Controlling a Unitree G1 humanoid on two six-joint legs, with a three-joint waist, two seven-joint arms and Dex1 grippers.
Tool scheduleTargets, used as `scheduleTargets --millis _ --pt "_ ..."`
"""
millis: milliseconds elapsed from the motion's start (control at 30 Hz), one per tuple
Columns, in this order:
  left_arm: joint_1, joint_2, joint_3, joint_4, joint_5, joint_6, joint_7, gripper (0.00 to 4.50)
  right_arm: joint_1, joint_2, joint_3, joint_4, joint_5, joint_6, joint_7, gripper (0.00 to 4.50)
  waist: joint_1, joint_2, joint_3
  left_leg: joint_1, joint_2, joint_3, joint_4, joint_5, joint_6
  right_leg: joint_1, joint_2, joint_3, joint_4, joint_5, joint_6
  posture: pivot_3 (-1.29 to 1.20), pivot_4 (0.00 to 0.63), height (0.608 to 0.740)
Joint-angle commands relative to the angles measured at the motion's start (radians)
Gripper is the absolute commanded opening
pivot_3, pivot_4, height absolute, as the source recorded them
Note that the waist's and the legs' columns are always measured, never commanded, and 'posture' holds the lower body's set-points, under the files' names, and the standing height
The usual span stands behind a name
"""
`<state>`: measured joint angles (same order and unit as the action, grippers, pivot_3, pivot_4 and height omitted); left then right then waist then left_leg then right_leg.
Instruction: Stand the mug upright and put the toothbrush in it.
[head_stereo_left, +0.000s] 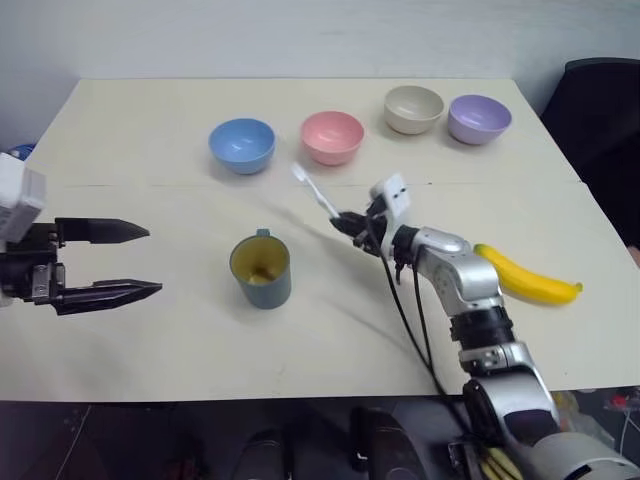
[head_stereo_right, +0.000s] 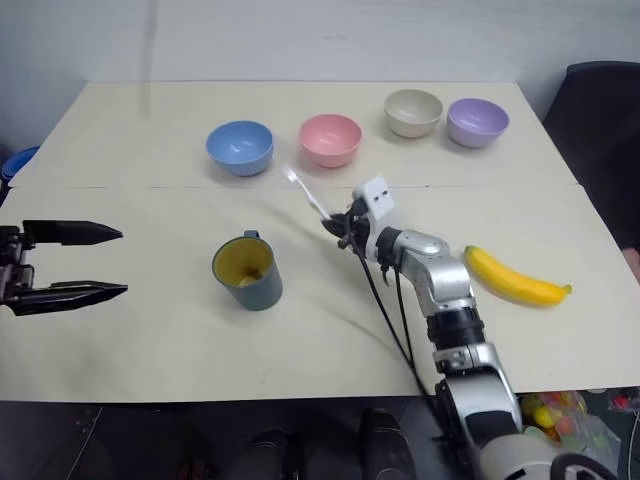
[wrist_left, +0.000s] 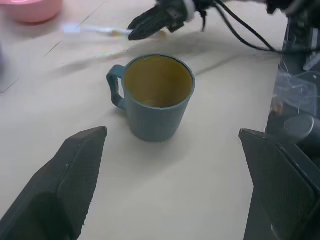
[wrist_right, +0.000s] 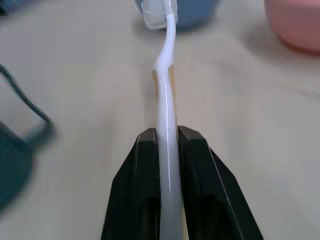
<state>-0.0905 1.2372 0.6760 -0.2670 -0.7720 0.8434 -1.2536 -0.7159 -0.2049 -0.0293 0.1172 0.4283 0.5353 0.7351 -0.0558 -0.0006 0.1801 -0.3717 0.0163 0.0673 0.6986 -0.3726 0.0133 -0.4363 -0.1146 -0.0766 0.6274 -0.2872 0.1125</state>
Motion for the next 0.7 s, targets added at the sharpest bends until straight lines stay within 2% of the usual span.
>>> scheduleTargets --millis 33,167,400,500,700 --pt "0.027 0.006 0.077 0.005 0.002 0.013 -0.021 4.50 0.047 0.024 -0.007 -0.252 0.166 0.027 0.075 0.20 0.001 0.000 0.000 0.000 0.000 0.000 0.000 0.000 0.000 0.000 0.000 0.000 0.000 0.000 0.000 0.00 0.150 0.740" --pt "0.035 0.010 0.078 0.005 0.001 0.012 -0.025 4.50 0.068 0.046 0.106 -0.313 0.175 0.032 0.115 0.20 0.000 0.000 0.000 0.004 0.000 0.000 0.000 0.000 0.000 0.004 0.000 0.000 0.000 0.000 0.000 0.00 0.150 0.740" --pt "0.016 0.002 0.046 -0.001 -0.005 0.011 -0.005 4.50 0.020 0.202 0.235 -0.159 0.065 -0.081 0.051 0.20 -0.001 0.000 0.000 0.002 -0.001 0.000 0.000 0.000 0.000 0.001 0.000 0.001 0.001 0.000 -0.001 0.00 0.150 0.740" --pt "0.020 0.001 0.052 -0.009 -0.009 0.020 -0.002 4.50 0.001 0.253 0.261 -0.117 0.032 -0.119 0.031 0.20 -0.003 0.000 0.000 0.001 -0.001 0.000 -0.001 0.000 -0.001 -0.001 0.000 0.001 0.002 0.000 -0.001 0.00 0.150 0.740" --pt "0.026 -0.002 0.062 -0.018 -0.010 0.029 0.005 4.50 0.009 0.288 0.289 -0.099 0.010 -0.140 0.029 0.20 -0.003 -0.001 0.000 0.001 -0.001 0.001 0.000 0.000 -0.001 -0.001 0.000 0.001 0.002 0.000 -0.001 0.00 0.150 0.740"
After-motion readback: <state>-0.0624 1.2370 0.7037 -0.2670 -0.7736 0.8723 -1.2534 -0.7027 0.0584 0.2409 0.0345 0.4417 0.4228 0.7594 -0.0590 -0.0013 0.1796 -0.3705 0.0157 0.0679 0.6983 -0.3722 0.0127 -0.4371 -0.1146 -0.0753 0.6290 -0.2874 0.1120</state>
